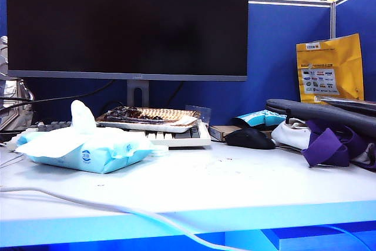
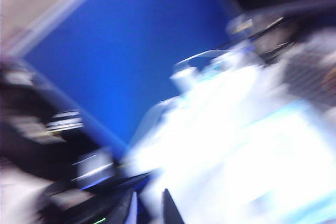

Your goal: Pull out a wet wipe from the sky blue wet wipes packet and place it on the table.

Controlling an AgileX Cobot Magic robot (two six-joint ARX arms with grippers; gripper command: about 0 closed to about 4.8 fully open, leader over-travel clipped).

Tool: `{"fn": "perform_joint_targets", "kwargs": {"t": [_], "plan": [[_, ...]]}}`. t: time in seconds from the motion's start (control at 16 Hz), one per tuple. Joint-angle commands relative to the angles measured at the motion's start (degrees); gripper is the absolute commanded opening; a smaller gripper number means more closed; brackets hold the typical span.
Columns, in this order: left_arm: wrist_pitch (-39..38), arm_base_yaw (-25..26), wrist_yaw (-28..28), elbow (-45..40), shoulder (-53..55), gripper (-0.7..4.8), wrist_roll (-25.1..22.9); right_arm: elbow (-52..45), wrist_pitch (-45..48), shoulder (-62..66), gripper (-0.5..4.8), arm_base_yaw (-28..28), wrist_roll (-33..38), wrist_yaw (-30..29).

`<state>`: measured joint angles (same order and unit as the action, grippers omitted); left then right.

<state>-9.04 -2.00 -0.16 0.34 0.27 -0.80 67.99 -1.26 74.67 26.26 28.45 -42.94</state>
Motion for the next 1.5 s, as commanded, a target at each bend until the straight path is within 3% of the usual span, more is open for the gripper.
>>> {"fn": "perform_joint_targets", "kwargs": {"t": [0.06,0.38,1.25,1.32,1.38,1.44,1.5], "plan": [[-0.68,0.04,0.26,-0.02,-0.17,-0.05,-0.24,9.86,-10.73,6.62,0.73,6.56,-13.88,12.94],[-0.70,0.00,0.17,-0.02,-0.17,-0.05,-0.24,25.73,-19.34,19.91,0.73,14.60,-24.94,30.75],[-0.68,0.04,0.28,-0.02,-0.17,-0.05,-0.24,45.46,-22.64,48.22,0.87,19.67,-23.96,32.94],[-0.68,0.02,0.24,-0.02,-0.17,-0.05,-0.24,46.42,-23.61,49.20,1.09,19.74,-23.93,32.74],[-0.70,0.04,0.20,-0.02,-0.17,-0.05,-0.24,47.67,-24.98,50.58,1.68,19.78,-23.96,32.76],[-0.68,0.04,0.24,-0.02,-0.17,-0.05,-0.24,48.54,-25.75,51.71,2.68,19.96,-23.96,32.83],[-0.70,0.04,0.22,-0.02,-0.17,-0.05,-0.24,48.76,-25.97,52.06,3.15,19.93,-23.98,33.03]]}}
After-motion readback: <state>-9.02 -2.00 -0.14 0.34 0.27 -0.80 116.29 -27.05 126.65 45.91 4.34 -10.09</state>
